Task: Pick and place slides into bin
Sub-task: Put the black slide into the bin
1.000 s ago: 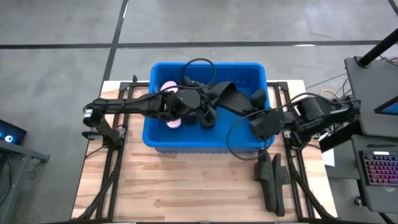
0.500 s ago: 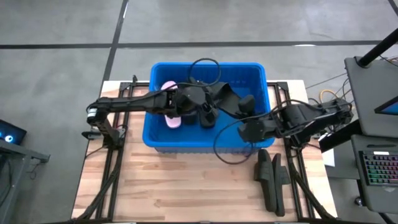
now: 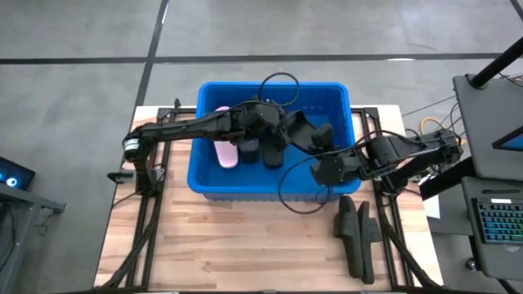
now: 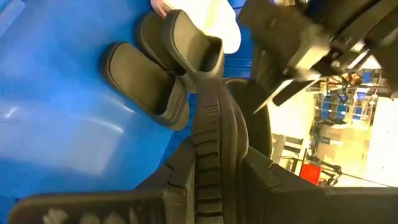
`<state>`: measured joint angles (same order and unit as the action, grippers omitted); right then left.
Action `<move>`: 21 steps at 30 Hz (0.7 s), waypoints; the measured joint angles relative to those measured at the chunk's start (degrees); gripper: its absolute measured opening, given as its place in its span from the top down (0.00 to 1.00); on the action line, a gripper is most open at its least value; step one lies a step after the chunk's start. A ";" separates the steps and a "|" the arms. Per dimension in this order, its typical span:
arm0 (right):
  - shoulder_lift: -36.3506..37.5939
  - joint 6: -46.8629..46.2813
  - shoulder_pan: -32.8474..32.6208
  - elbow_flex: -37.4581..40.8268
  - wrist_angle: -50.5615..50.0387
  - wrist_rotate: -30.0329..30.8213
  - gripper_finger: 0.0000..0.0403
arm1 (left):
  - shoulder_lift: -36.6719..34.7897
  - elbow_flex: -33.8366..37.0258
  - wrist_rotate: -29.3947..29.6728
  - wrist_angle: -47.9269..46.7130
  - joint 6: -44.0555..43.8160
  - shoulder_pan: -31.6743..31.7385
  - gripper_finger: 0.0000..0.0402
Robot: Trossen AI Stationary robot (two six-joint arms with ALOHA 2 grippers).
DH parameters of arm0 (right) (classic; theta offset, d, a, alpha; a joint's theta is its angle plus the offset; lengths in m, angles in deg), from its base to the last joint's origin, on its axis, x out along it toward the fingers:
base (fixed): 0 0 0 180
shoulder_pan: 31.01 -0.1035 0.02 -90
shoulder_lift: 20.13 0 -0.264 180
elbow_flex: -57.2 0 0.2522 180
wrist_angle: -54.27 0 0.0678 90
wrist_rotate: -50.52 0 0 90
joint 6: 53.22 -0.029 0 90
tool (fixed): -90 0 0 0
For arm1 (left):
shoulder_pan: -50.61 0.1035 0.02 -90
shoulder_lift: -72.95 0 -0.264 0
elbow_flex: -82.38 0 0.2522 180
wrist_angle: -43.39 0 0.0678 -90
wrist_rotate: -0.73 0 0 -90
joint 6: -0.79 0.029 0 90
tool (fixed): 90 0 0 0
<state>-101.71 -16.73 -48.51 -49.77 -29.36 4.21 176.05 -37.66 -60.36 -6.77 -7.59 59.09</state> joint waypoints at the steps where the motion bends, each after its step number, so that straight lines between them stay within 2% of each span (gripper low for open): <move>1: 0.00 0.00 0.00 0.00 -0.11 -0.07 0.83 | 0.52 -0.19 -0.70 0.71 0.01 0.14 0.40; 4: 0.00 0.22 -0.11 0.02 0.22 -0.33 0.83 | 0.78 -0.39 -2.93 3.00 1.70 0.22 0.40; 9: 0.00 1.35 -0.24 0.04 0.70 0.79 0.83 | 0.90 -0.23 -0.02 3.17 4.66 0.78 0.41; 12: -0.07 2.49 -0.28 0.13 1.02 2.53 0.83 | 1.32 0.34 -0.14 3.36 4.48 1.62 0.45; 16: -0.07 3.67 -0.28 0.13 2.36 2.87 0.83 | 1.85 0.26 -0.54 4.03 6.65 2.09 0.60; 21: -0.07 2.80 -0.22 0.02 2.91 3.63 0.84 | 2.13 0.32 -0.97 8.80 10.45 2.56 0.88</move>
<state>-101.77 -13.94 -48.73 -49.75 -26.45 7.84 178.19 -37.33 -61.33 2.03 2.86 61.66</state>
